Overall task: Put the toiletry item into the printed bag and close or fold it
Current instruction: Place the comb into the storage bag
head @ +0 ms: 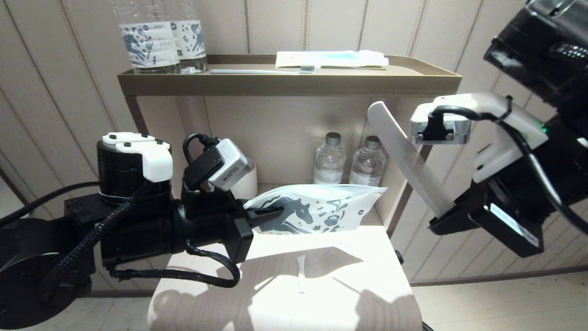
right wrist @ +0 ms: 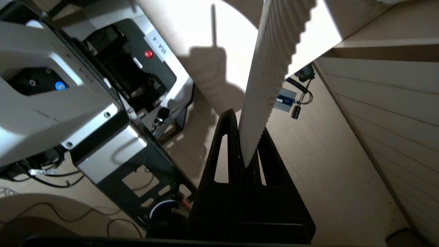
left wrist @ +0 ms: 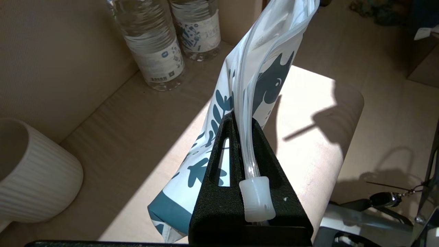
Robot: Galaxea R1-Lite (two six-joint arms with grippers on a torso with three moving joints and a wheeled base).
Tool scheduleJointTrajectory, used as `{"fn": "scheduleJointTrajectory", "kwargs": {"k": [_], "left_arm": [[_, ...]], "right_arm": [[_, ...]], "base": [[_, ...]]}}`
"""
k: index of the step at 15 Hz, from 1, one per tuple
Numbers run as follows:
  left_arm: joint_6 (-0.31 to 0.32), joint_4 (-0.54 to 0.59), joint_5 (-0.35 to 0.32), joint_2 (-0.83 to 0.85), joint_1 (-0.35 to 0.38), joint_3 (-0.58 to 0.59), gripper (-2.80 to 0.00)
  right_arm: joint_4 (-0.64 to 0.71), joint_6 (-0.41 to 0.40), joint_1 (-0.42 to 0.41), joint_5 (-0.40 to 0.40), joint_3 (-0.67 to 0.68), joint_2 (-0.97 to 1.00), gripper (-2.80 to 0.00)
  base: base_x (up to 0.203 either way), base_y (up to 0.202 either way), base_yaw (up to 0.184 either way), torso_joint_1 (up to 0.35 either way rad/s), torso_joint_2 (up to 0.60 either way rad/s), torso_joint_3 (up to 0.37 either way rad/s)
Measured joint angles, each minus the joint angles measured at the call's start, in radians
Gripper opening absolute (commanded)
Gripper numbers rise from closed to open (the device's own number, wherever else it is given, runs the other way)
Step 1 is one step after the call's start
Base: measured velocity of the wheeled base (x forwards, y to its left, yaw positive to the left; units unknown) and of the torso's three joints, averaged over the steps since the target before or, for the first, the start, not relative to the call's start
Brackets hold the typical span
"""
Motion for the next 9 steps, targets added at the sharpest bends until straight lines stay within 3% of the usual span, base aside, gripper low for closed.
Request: {"fn": "scheduleJointTrajectory", "kwargs": {"k": [2,5,9], "left_arm": [[-0.016,0.075,0.026,-0.004,0.000,-0.052,-2.80],[-0.102,0.277,0.090,-0.020,0.000,-0.161,-2.80],[-0.112,0.294,0.095,-0.026,0.001,-0.181,-2.80]], "right_arm": [[0.016,-0.003,-0.016,-0.010,-0.003,0.003,-2.80],[0.013,0.003,-0.021,-0.011,-0.003,0.002,-2.80],[0.013,0.011,-0.023,-0.010,0.001,0.001,-2.80]], "base": [[0.000,0.000,0.000,0.000,0.00,0.000],[0.000,0.000,0.000,0.000,0.00,0.000],[0.000,0.000,0.000,0.000,0.00,0.000]]}}
